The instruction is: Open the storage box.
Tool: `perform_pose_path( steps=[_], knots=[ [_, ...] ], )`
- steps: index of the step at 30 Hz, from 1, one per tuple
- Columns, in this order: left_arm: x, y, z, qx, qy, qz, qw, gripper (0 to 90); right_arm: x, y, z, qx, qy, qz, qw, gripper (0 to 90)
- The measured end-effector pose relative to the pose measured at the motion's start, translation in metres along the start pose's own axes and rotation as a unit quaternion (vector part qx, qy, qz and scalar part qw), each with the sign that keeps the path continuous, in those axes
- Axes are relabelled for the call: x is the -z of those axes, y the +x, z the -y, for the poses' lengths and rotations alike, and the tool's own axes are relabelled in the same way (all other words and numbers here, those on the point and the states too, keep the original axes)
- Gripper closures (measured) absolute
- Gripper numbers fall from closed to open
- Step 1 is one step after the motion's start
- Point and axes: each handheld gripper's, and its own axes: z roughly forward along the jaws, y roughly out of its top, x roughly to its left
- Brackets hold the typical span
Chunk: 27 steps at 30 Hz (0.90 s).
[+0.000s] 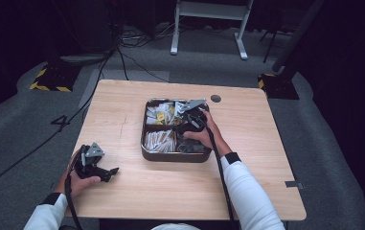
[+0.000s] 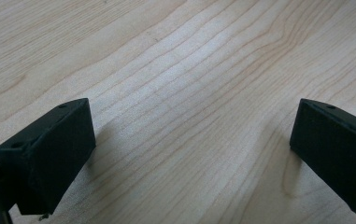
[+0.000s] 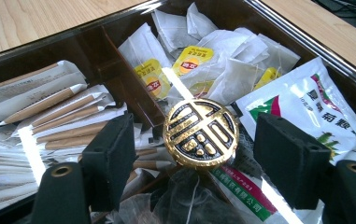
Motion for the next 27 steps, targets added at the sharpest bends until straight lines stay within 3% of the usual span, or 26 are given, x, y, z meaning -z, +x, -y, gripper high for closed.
perform_pose_path(
  steps=[9, 15, 27],
  knots=[
    [0.0001, -0.0005, 0.0006, 0.003, -0.002, -0.001, 1.0000, 0.5, -0.0031, -0.0023, -0.0025, -0.013, 0.001, -0.009, 0.9999, 42.2],
    [0.0005, -0.0003, 0.0006, 0.001, 0.000, 0.000, 1.0000, 0.5, -0.0030, -0.0019, -0.0037, -0.021, -0.001, 0.000, 0.9998, 58.7],
    [0.0005, -0.0002, 0.0007, 0.001, -0.001, -0.001, 1.0000, 0.5, -0.0016, 0.0009, -0.0058, -0.027, 0.005, 0.009, 0.9996, 59.5]
  ],
)
